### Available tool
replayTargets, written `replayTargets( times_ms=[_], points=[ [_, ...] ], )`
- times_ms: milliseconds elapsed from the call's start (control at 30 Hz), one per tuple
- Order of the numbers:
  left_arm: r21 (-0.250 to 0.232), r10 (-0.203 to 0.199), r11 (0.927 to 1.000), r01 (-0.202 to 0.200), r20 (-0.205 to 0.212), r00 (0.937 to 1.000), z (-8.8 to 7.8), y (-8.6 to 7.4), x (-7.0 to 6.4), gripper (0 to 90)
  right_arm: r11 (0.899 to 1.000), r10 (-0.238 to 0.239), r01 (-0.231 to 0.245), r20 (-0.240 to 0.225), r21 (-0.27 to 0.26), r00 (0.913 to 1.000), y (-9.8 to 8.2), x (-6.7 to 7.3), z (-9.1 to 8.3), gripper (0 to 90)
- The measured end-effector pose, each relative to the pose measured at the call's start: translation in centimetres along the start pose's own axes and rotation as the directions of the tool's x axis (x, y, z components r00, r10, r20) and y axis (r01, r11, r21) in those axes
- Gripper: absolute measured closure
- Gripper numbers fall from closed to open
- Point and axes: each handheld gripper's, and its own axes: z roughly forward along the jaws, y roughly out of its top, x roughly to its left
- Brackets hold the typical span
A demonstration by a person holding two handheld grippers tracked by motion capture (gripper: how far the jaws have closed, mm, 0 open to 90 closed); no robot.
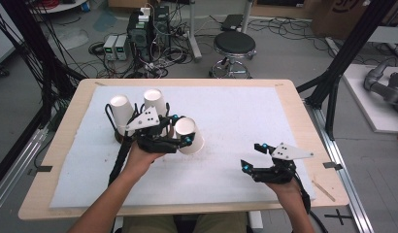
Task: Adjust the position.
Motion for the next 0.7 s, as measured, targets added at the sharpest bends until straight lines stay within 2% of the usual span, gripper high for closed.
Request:
replayTargets(
  times_ms=[100,200,300,500,600,700],
  points=[
    [0.003,-0.001,1.0,0.001,0.007,1.0,0.1,-0.3,-0.1,33.7,1.0,-0.015,0.015,-0.055,-0.007,0.9983,0.3,0.5,0.5,20.8],
    [0.019,0.004,0.9998,-0.005,0.018,0.9998,0.3,-0.5,-0.2,33.7,0.999,-0.034,0.033,-0.117,-0.01,0.9925,0.6,0.8,0.9,20.8],
    [0.033,0.012,0.9994,-0.013,0.024,0.9996,0.3,-0.5,-0.4,33.7,0.998,-0.059,0.057,-0.154,-0.015,0.9863,1.3,1.1,1.4,20.8],
    [0.05,0.023,0.9985,-0.024,0.025,0.9994,0.4,-0.8,-0.9,33.8,0.996,-0.091,0.089,-0.243,-0.019,0.9658,3.1,1.5,3.1,20.8],
    [0.066,0.019,0.9976,-0.02,0.012,0.9997,0.5,-0.8,-1.1,33.9,0.994,-0.107,0.107,-0.294,-0.016,0.9499,4.0,1.8,4.3,20.8],
    [0.072,0.018,0.9972,-0.018,0.008,0.9998,0.7,-0.8,-1.2,33.9,0.992,-0.122,0.127,-0.315,-0.005,0.9413,4.8,2.2,5.6,20.7]
  ],
)
